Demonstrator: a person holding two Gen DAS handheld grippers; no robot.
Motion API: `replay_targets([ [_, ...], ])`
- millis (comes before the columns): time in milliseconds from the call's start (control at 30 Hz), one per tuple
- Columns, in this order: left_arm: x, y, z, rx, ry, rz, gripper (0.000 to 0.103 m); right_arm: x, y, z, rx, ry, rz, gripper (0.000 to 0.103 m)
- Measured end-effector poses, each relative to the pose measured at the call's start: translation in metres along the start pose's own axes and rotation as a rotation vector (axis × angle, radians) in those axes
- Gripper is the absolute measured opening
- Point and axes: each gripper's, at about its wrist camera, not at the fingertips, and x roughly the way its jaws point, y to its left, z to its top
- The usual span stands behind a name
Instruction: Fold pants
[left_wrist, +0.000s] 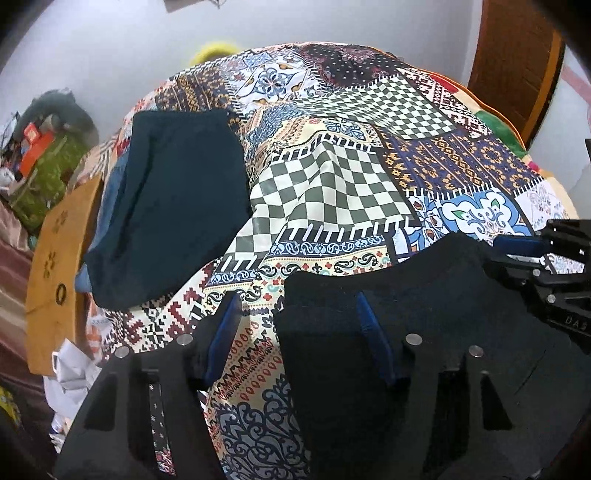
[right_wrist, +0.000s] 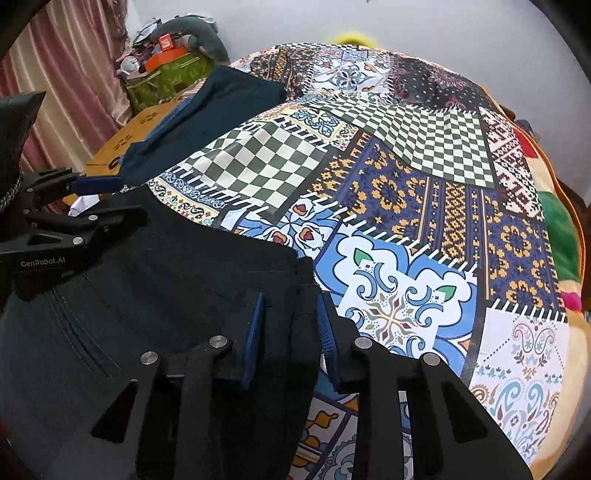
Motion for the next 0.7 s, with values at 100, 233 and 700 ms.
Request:
replay_targets([
  [100, -0.002, -0.001, 0.002, 0.009, 0.007, 0.000, 0.066, -0.001, 0.000, 0.002, 0.006, 0.007, 0.000, 0.026],
  [233, -0.023, 0.001, 0.004, -0.021, -0.006, 0.016, 0.063, -0.019, 0.000, 0.006, 0.020, -0.010, -0.016, 0.027],
  [700, -0.090, -0.015, -0.018, -0.019, -0.051, -0.064, 0.063, -0.073, 0.054, -0.011, -0.053, -0.073, 0.067, 0.047],
])
